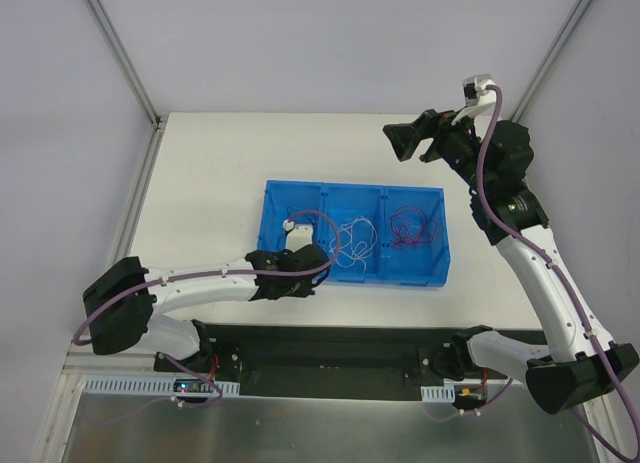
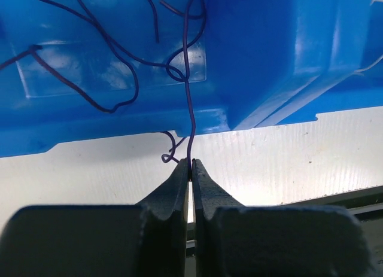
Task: Untangle the cables
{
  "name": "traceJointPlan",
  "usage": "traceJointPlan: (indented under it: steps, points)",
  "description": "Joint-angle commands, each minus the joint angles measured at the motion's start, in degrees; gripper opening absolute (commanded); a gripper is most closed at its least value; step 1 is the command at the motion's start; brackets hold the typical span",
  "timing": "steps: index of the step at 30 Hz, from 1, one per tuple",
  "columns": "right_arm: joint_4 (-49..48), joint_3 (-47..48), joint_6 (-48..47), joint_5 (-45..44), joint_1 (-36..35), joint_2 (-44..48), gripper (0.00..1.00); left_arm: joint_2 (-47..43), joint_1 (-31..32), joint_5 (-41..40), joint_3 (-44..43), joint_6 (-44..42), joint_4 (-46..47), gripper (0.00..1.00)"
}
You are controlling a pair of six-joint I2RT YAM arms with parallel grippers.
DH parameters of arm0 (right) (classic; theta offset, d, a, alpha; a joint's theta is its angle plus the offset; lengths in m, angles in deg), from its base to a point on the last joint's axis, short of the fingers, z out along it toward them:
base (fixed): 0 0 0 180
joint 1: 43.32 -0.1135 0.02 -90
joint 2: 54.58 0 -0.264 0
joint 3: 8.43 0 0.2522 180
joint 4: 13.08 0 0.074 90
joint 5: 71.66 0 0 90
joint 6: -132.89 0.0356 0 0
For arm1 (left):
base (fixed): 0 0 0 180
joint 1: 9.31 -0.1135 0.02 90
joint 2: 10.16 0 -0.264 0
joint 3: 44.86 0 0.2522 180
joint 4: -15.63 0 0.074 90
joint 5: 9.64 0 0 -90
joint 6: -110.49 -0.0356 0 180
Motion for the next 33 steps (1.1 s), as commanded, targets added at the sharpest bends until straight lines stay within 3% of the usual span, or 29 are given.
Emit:
traceJointPlan:
  steps: [1,5,12,16,19,21,27,33]
  points:
    - [-1.44,0.24,-1.32,-1.32,0.17,1.32,1.0,-6.67,0.57,-5.95,-1.48,-7.04,-1.94,0.0]
    - [-0.65,0.59,-1.5,-1.84,0.17,0.97,1.0,-12.57,-0.48,-10.27,-3.41,-14.06,-2.74,0.0]
    - [-0.12,0.42,-4.13,-1.58,0.17,1.93,1.0,-9.51,-14.71,1.93,-6.49,-20.58,0.86,0.0]
    - [2.25,1.12,-5.36,-2.28,0.17,1.5,0.99,-6.96,-17.27,1.95,-10.61,-24.53,2.44,0.02]
    - [2.25,1.56,-5.54,-1.76,0.17,0.36,1.0,-6.07,-19.29,3.26,-12.55,-24.54,2.36,0.5]
    - [2.78,1.91,-5.8,-1.23,0.17,-0.44,0.99,-6.95,-20.26,3.96,-11.94,-23.67,2.36,0.65]
    - [8.65,2.89,-9.04,-5.17,0.17,1.31,1.0,-13.88,-23.16,10.9,-8.43,-24.01,4.1,0.81]
    - [13.24,-11.23,-7.05,-13.35,-0.18,12.89,0.96,-26.18,-26.33,18.81,-0.53,-24.8,11.65,0.93]
